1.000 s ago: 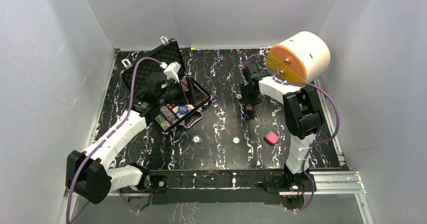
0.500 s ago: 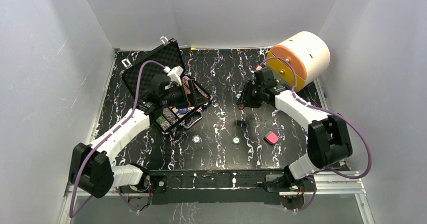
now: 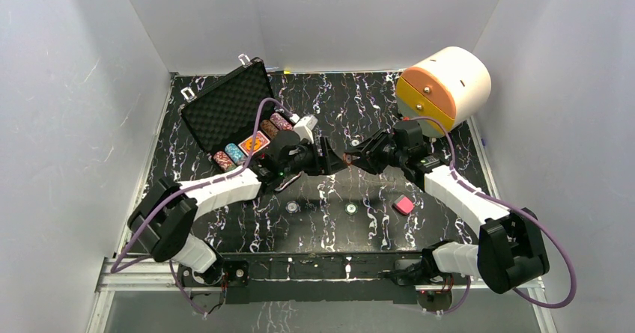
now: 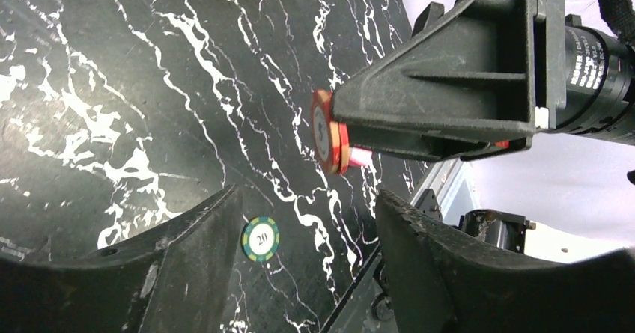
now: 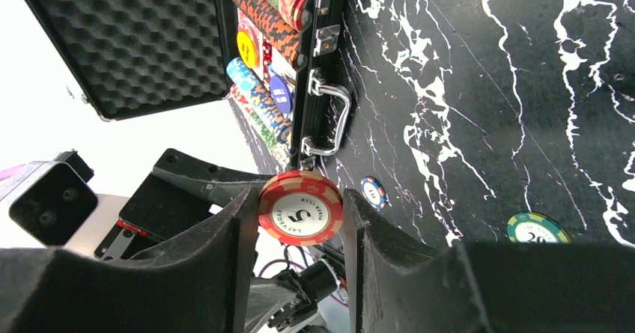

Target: Pack up texas hold em set

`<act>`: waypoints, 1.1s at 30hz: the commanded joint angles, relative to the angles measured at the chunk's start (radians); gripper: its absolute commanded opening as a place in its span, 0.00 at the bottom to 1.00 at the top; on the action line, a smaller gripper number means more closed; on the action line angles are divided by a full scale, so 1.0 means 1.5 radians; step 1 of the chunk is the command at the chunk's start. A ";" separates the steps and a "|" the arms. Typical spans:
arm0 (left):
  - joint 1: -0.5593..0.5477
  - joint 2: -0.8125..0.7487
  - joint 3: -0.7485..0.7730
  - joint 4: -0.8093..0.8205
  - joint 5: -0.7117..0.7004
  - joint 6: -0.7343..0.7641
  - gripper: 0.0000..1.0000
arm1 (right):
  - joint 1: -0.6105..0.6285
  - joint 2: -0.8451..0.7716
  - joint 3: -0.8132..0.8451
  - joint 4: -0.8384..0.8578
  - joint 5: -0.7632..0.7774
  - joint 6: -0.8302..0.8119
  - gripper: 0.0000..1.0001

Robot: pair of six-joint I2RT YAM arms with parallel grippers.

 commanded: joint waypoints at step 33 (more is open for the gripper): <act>0.094 0.009 0.145 -0.186 0.043 0.135 0.00 | -0.002 0.016 0.209 -0.149 0.143 -0.314 0.78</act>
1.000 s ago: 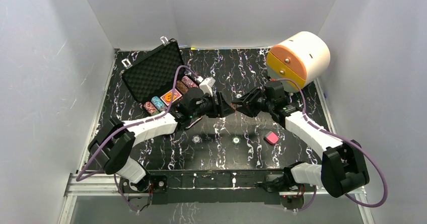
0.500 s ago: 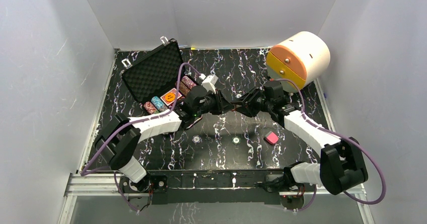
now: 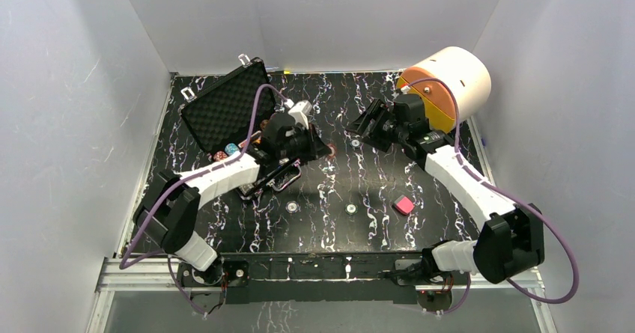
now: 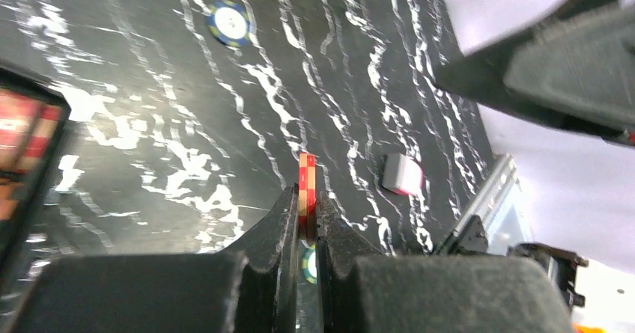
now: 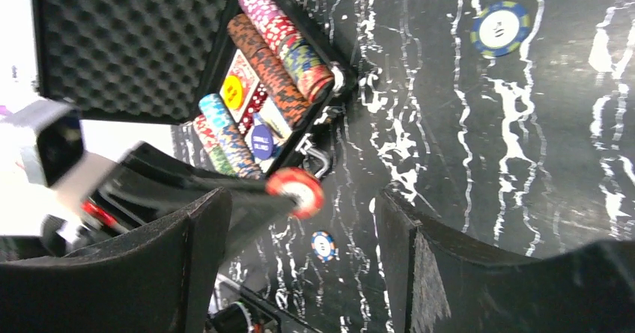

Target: Pack up texas hold em set

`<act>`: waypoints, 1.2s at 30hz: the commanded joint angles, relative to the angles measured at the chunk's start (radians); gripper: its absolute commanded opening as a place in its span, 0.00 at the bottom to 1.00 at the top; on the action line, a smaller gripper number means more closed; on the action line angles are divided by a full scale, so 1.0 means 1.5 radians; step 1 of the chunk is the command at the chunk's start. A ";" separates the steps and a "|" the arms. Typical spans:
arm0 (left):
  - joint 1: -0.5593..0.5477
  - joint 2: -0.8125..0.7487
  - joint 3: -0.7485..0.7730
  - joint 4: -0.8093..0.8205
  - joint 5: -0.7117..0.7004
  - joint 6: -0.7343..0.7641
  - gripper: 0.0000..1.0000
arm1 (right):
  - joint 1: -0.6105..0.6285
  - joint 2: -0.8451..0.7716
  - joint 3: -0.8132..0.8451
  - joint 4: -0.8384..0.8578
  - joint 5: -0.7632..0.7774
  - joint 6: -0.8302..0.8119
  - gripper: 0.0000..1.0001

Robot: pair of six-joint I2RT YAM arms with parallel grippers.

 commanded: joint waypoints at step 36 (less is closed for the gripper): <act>0.106 0.242 0.378 -0.455 -0.083 0.429 0.00 | -0.003 -0.074 -0.040 -0.055 0.063 -0.127 0.79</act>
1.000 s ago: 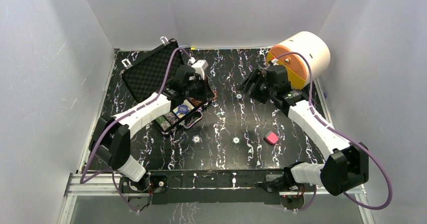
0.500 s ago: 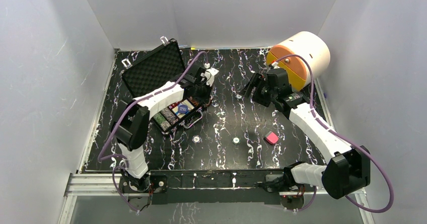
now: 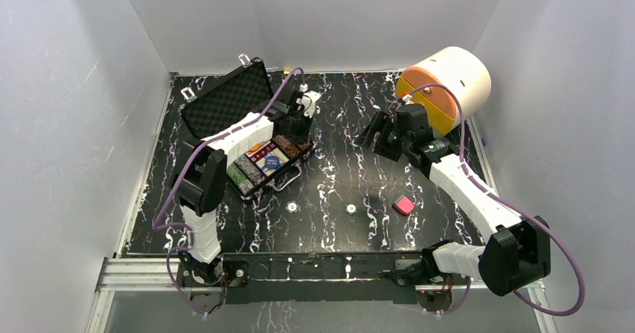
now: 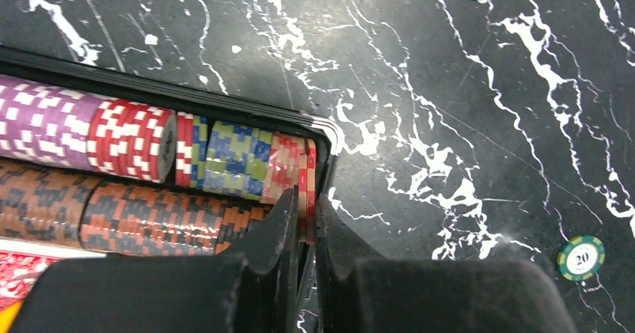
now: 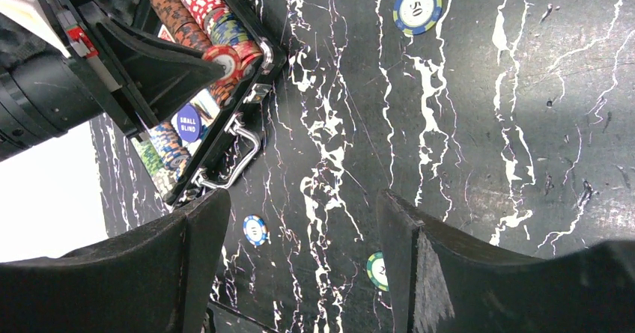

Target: Pack up texas hold em set

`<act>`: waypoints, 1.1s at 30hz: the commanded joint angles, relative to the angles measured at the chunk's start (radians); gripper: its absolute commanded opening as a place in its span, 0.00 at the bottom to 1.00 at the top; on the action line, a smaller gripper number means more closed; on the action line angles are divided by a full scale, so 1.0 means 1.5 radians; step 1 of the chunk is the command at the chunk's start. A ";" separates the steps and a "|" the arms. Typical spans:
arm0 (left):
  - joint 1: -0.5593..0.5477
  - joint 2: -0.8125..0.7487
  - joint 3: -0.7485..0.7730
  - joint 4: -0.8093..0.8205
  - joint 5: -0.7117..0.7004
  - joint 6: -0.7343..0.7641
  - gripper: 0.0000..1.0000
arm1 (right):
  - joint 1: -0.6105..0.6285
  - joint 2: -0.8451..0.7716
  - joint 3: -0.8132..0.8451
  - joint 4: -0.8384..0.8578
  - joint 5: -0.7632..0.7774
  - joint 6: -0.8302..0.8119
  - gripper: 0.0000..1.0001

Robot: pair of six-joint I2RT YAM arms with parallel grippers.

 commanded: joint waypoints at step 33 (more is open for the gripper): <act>0.008 0.015 0.050 -0.044 -0.019 0.010 0.00 | -0.003 -0.006 0.010 0.027 -0.005 0.005 0.79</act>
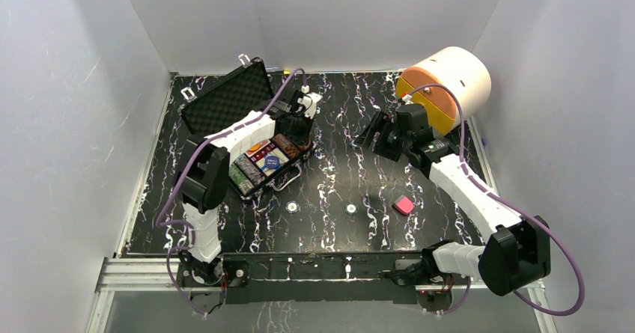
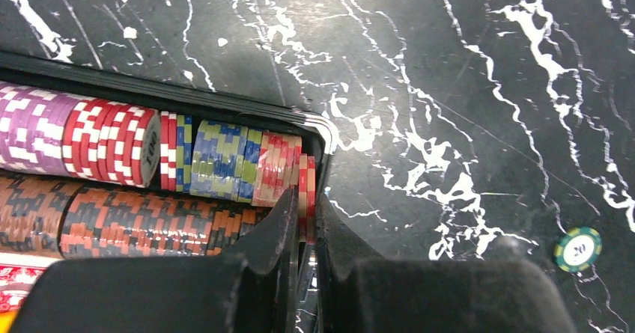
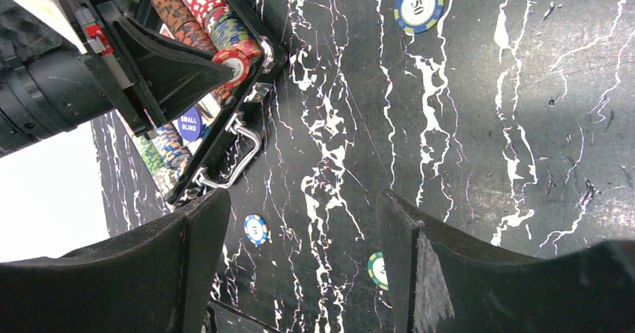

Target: Pack up texas hold em set

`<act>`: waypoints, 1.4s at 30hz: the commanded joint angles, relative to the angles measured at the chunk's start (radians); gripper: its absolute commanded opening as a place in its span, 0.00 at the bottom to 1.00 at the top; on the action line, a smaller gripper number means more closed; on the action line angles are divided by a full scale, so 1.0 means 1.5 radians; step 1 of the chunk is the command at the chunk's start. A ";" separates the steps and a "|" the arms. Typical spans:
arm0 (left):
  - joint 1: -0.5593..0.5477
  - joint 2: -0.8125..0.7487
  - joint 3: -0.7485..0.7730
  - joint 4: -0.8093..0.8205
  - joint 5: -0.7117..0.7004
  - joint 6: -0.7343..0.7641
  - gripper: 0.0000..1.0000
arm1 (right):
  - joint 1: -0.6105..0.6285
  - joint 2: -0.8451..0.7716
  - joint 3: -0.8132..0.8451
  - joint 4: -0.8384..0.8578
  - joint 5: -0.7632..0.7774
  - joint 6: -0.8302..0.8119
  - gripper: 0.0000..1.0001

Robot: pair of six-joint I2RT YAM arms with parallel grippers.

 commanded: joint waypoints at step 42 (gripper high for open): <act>0.003 0.000 0.055 -0.014 -0.034 0.015 0.17 | -0.003 0.010 0.004 0.028 -0.018 -0.004 0.79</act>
